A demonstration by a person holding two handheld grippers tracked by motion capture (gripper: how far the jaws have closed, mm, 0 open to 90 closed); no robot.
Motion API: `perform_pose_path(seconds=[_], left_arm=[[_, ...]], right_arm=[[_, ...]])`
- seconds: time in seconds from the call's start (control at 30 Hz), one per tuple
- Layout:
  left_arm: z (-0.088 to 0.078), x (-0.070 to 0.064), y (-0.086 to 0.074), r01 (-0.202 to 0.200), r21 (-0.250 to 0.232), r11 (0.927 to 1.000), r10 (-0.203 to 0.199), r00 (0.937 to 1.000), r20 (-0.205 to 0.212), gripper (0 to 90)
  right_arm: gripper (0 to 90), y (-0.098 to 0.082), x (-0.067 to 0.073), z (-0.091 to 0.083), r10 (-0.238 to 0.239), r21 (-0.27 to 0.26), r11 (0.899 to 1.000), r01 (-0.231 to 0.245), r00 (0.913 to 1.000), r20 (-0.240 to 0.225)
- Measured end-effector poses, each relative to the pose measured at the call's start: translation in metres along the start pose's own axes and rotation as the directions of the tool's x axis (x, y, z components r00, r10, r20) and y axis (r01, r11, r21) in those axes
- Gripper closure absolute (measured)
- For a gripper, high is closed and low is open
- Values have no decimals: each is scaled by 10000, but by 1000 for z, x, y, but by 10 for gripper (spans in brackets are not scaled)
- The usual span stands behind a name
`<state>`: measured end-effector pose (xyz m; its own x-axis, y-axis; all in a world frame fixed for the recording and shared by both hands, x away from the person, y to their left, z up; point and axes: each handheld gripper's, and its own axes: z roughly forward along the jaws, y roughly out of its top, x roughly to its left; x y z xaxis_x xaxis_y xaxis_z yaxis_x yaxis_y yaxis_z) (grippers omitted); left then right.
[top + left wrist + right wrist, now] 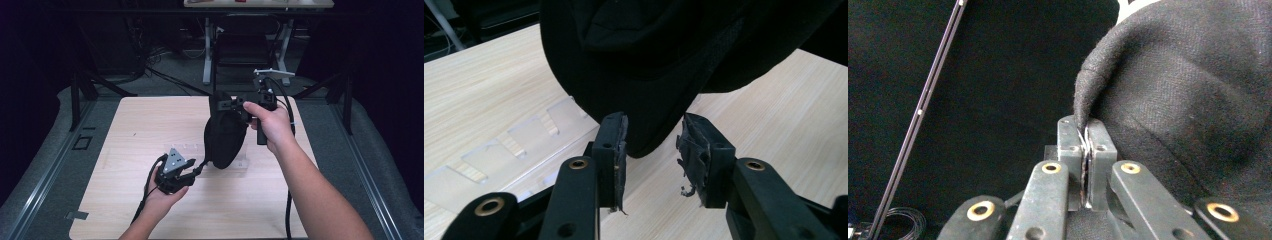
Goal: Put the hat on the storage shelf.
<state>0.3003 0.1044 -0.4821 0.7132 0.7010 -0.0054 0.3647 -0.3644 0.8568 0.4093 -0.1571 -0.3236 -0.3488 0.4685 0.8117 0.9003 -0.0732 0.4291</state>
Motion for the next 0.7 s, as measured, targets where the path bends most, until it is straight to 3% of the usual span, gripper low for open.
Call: perform_pose_path(seconds=[0.27, 0.7], left_arm=[[12, -7, 0, -610, 597, 9964, 631, 9974, -342, 799], [12, -9, -5, -1282, 516, 9904, 1315, 9891, -657, 843]], right_arm=[[880, -1, -1, -1, -21, -22, 10000, 21, 10000, -20], [857, -2, 1, 1, -37, -29, 10000, 37, 9999, -99]])
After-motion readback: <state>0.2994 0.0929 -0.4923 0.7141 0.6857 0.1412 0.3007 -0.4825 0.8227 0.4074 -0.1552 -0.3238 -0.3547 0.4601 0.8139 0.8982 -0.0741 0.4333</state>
